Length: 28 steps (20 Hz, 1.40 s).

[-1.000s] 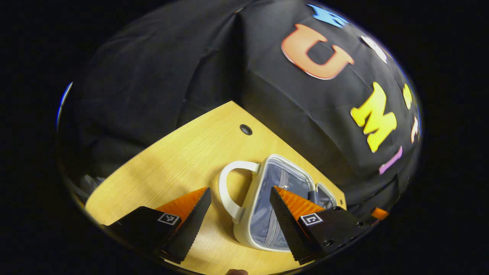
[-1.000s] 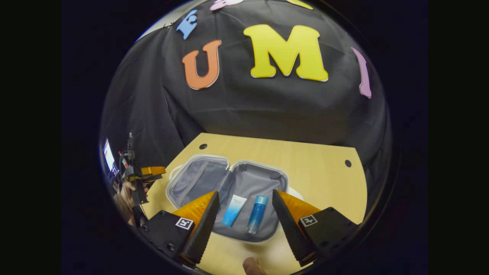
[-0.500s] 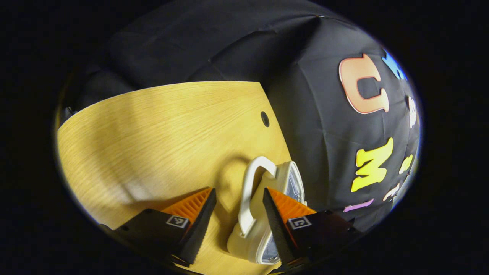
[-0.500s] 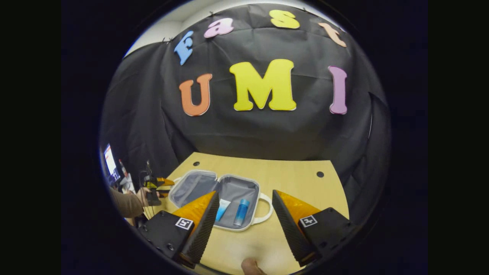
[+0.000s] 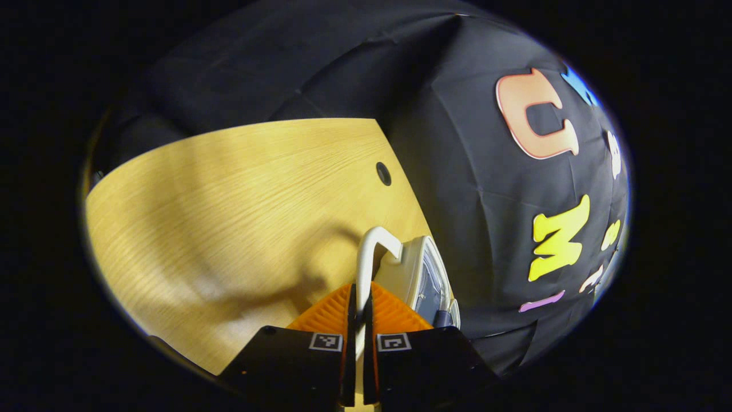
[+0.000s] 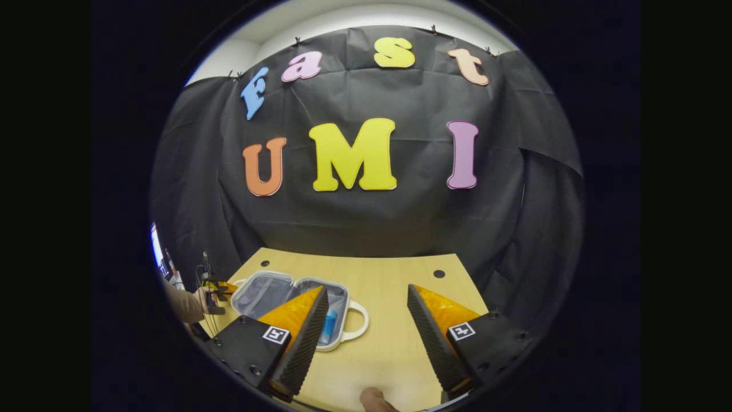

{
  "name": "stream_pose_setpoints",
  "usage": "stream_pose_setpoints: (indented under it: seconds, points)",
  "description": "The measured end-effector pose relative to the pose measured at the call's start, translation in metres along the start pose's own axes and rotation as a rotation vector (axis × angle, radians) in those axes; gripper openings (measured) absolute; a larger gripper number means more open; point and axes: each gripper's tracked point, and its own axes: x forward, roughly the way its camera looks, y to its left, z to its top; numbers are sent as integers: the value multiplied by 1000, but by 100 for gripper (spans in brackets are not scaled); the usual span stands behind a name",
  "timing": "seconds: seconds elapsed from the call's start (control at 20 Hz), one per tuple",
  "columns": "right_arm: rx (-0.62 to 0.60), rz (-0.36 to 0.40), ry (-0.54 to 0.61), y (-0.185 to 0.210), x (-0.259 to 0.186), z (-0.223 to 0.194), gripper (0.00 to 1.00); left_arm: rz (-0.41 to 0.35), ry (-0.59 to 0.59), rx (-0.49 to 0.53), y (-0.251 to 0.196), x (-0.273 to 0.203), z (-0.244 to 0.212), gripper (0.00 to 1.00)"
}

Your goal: First open the suitcase, pack the skin care products into it, and then close the suitcase.

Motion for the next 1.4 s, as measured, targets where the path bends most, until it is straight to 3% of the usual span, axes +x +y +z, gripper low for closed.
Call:
stream_pose_setpoints:
  seconds: [0.1, 0.15, 0.2, 0.4, 0.6, 0.75, 0.95, 1.0, 1.1, 1.3, 1.4]
  points:
    - [-12, -4, -19, -9, -2, 2, 78, -18, -27, 53, -24, -12, 10, 6]
    - [-15, -1, -25, -11, -4, 4, 82, -32, -35, 81, -38, -17, 13, 5]
    - [-14, 3, -30, -14, -5, 4, 79, -50, -42, 111, -53, -24, 15, 4]
    - [-5, 21, -68, -26, -1, 24, 82, -124, -86, 274, -125, -40, 14, 3]
    - [-3, 61, -66, -39, 6, 29, 79, -134, -154, 458, -189, -53, -2, 3]
    - [-16, 83, -75, -51, 8, 34, 79, -105, -193, 624, -226, -56, -26, 3]
    - [-52, 93, -99, -70, 9, 40, 82, -131, -210, 745, -281, -56, -72, 3]
    - [-58, 92, -109, -76, 10, 45, 78, -140, -200, 779, -291, -54, -86, 3]
    - [-56, 94, -108, -86, 11, 43, 82, -146, -184, 829, -308, -45, -116, 3]
    - [-10, 92, -74, -111, 18, 37, 82, -164, -117, 825, -335, -26, -185, 3]
    - [6, 87, -62, -125, 21, 35, 82, -141, -86, 904, -343, -12, -219, 4]
